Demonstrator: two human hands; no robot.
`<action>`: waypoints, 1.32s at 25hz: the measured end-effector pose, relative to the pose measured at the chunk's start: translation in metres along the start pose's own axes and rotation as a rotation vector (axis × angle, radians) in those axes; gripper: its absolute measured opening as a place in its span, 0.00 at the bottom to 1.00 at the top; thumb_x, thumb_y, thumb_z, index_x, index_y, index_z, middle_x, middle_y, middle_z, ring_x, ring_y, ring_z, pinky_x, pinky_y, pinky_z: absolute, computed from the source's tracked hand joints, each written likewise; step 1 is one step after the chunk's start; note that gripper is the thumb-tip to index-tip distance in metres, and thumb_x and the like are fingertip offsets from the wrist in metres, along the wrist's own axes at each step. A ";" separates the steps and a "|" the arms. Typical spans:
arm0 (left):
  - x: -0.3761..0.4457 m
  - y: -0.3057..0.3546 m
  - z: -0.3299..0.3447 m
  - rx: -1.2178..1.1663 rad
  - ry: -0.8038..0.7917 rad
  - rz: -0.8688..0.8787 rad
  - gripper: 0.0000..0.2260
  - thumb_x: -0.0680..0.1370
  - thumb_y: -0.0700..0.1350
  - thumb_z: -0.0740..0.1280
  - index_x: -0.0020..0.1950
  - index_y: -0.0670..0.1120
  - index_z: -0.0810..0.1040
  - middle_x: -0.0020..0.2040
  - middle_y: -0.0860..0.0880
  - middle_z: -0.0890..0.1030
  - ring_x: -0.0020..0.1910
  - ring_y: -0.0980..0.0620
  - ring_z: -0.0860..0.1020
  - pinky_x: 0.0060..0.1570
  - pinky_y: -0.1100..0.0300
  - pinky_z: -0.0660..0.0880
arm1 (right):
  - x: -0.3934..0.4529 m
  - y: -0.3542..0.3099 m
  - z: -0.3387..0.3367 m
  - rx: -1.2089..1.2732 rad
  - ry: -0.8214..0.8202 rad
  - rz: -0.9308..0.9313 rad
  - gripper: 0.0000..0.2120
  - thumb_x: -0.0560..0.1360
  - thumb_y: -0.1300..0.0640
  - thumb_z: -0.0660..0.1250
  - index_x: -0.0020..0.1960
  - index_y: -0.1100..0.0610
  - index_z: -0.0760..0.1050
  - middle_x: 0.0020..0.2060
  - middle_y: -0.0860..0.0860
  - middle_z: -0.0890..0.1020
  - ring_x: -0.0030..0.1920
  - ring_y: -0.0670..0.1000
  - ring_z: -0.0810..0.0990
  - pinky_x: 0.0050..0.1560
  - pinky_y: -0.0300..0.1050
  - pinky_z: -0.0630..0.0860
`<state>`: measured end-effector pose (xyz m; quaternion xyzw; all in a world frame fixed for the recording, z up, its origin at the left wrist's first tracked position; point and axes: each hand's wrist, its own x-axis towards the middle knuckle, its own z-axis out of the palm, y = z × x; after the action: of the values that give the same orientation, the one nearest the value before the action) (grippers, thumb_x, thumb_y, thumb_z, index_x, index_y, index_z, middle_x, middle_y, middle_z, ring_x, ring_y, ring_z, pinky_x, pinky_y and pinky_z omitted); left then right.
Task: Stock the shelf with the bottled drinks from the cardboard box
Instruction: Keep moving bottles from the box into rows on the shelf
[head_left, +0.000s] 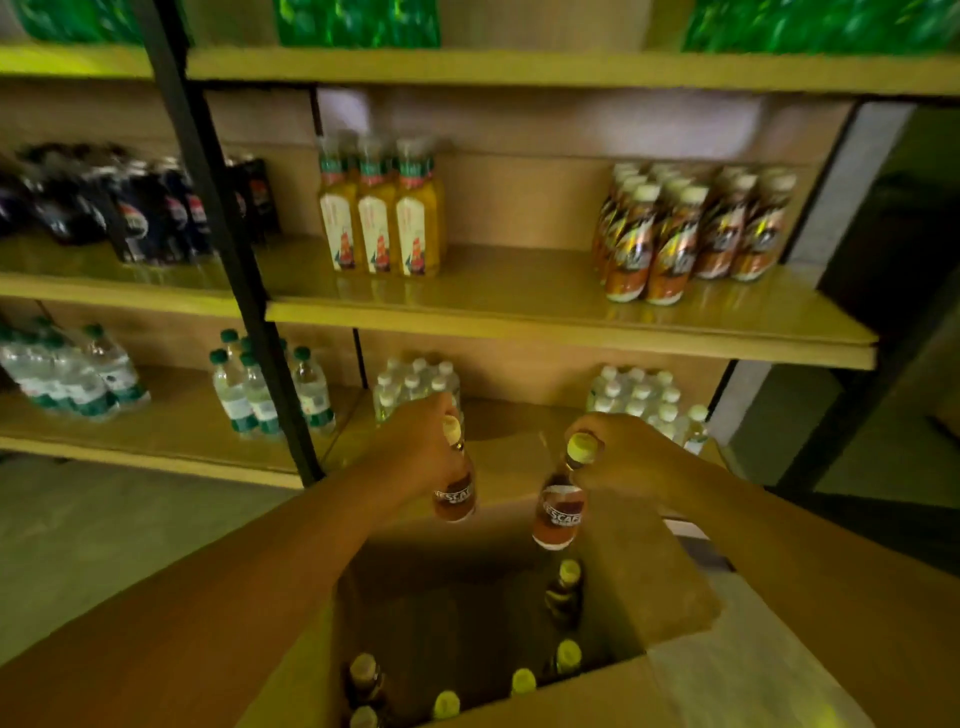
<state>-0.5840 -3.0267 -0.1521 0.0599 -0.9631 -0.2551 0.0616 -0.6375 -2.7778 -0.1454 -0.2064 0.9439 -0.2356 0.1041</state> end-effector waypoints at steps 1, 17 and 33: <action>0.009 0.019 -0.020 -0.010 0.023 0.035 0.20 0.71 0.45 0.73 0.60 0.50 0.73 0.54 0.49 0.78 0.49 0.48 0.76 0.38 0.60 0.72 | -0.004 -0.009 -0.024 0.024 0.043 0.007 0.11 0.69 0.57 0.74 0.49 0.49 0.77 0.43 0.45 0.80 0.45 0.48 0.79 0.40 0.41 0.72; 0.096 0.273 -0.040 -0.516 0.189 0.310 0.17 0.74 0.44 0.73 0.61 0.52 0.75 0.54 0.53 0.80 0.51 0.54 0.78 0.38 0.64 0.73 | -0.028 0.078 -0.249 0.493 0.529 -0.081 0.13 0.73 0.61 0.72 0.54 0.47 0.80 0.47 0.46 0.85 0.48 0.44 0.83 0.44 0.37 0.77; 0.217 0.375 0.062 -0.491 0.139 0.240 0.23 0.75 0.43 0.72 0.69 0.53 0.72 0.60 0.50 0.79 0.57 0.50 0.77 0.49 0.59 0.75 | 0.051 0.211 -0.296 0.516 0.572 -0.075 0.17 0.75 0.61 0.70 0.60 0.45 0.76 0.48 0.42 0.82 0.49 0.42 0.79 0.43 0.34 0.73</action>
<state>-0.8387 -2.7055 0.0007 -0.0541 -0.8661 -0.4669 0.1702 -0.8416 -2.5118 0.0032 -0.1338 0.8363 -0.5171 -0.1236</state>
